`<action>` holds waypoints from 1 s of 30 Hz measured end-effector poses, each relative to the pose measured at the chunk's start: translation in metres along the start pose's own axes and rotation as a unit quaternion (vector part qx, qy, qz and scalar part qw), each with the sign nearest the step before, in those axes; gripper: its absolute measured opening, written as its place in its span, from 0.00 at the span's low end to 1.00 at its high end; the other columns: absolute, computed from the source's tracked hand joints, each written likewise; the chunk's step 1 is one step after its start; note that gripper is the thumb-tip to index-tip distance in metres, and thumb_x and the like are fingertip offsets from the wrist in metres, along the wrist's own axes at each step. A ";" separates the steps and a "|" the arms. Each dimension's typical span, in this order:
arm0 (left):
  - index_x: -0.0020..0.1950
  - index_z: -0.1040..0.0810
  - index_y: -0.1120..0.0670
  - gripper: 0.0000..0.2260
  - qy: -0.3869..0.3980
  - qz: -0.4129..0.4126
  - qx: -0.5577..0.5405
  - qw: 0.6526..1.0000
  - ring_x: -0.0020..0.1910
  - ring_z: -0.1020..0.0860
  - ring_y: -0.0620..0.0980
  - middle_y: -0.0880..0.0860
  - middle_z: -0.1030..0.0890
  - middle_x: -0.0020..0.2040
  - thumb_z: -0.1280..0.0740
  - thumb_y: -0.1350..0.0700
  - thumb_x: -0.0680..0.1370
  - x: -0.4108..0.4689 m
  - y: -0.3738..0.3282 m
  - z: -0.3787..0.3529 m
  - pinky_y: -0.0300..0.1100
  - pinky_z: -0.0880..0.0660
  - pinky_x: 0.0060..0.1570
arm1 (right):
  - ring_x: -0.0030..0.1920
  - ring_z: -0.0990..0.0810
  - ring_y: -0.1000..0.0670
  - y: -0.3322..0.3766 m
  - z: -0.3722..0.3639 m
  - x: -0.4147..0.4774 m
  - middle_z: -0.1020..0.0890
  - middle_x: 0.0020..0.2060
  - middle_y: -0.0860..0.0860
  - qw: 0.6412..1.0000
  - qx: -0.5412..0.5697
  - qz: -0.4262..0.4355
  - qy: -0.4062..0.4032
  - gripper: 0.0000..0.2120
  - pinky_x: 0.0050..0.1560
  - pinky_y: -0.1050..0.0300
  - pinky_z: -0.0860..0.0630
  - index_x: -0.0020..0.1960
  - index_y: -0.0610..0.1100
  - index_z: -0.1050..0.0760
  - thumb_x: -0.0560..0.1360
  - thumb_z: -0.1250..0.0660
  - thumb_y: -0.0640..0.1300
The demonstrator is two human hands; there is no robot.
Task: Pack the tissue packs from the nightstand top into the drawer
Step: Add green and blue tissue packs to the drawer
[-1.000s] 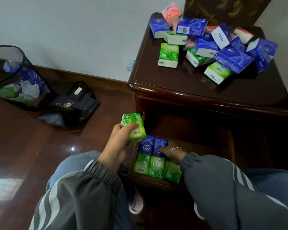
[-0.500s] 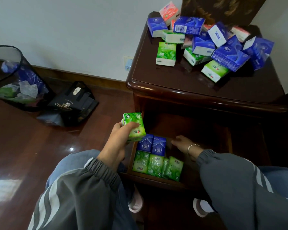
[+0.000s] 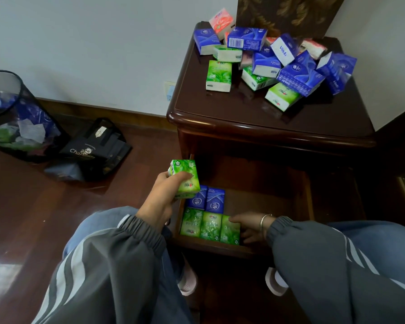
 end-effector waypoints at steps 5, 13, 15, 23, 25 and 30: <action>0.67 0.30 0.62 0.22 0.000 -0.004 0.010 1.000 0.38 0.20 0.50 0.61 0.20 0.55 0.30 0.59 0.74 -0.003 -0.001 -0.005 0.33 0.27 0.23 | 0.66 0.29 0.44 0.000 -0.006 -0.002 0.30 0.69 0.44 1.000 -0.008 0.006 -0.018 0.25 0.56 0.52 0.28 0.71 0.43 0.36 0.77 0.36 0.50; 0.67 0.30 0.63 0.22 0.005 0.002 0.013 1.000 0.34 0.21 0.48 0.59 0.21 0.50 0.31 0.60 0.75 -0.005 0.001 -0.010 0.32 0.28 0.22 | 0.51 0.21 0.42 -0.009 -0.011 0.006 0.20 0.52 0.40 0.983 -0.052 0.085 -0.152 0.21 0.53 0.49 0.23 0.63 0.35 0.27 0.71 0.30 0.36; 0.67 0.30 0.62 0.22 0.009 0.003 0.018 1.000 0.35 0.21 0.48 0.59 0.20 0.51 0.30 0.60 0.75 -0.005 0.001 -0.011 0.33 0.28 0.22 | 0.59 0.23 0.40 -0.007 -0.012 0.002 0.23 0.60 0.39 0.982 -0.063 0.079 -0.157 0.25 0.62 0.47 0.26 0.65 0.35 0.29 0.70 0.28 0.38; 0.65 0.29 0.61 0.23 0.077 0.018 0.033 0.996 0.42 0.18 0.54 0.60 0.18 0.53 0.28 0.59 0.73 -0.012 0.004 -0.022 0.43 0.21 0.34 | 0.45 0.21 0.51 0.044 0.007 -0.057 0.19 0.51 0.47 0.955 0.109 0.240 -0.134 0.17 0.40 0.62 0.28 0.61 0.43 0.25 0.75 0.32 0.47; 0.65 0.28 0.61 0.22 0.123 0.032 0.031 0.991 0.46 0.17 0.55 0.61 0.18 0.55 0.27 0.59 0.73 -0.017 0.005 -0.028 0.45 0.20 0.39 | 0.42 0.20 0.54 0.055 0.013 -0.079 0.19 0.47 0.51 0.961 0.114 0.250 -0.046 0.12 0.41 0.60 0.26 0.55 0.50 0.23 0.74 0.34 0.54; 0.66 0.27 0.60 0.23 0.190 0.026 0.040 0.981 0.57 0.19 0.56 0.59 0.18 0.58 0.29 0.53 0.75 -0.028 0.011 -0.039 0.52 0.24 0.60 | 0.45 0.15 0.52 0.057 0.030 -0.104 0.15 0.46 0.52 0.956 0.089 0.275 0.054 0.11 0.45 0.57 0.22 0.54 0.52 0.23 0.72 0.30 0.51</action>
Point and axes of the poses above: each hand's wrist, its own x-axis towards the middle knuckle, its own z-axis out of the back of the hand, y = z × x, the point moved 1 cm from there along x, towards the middle knuckle
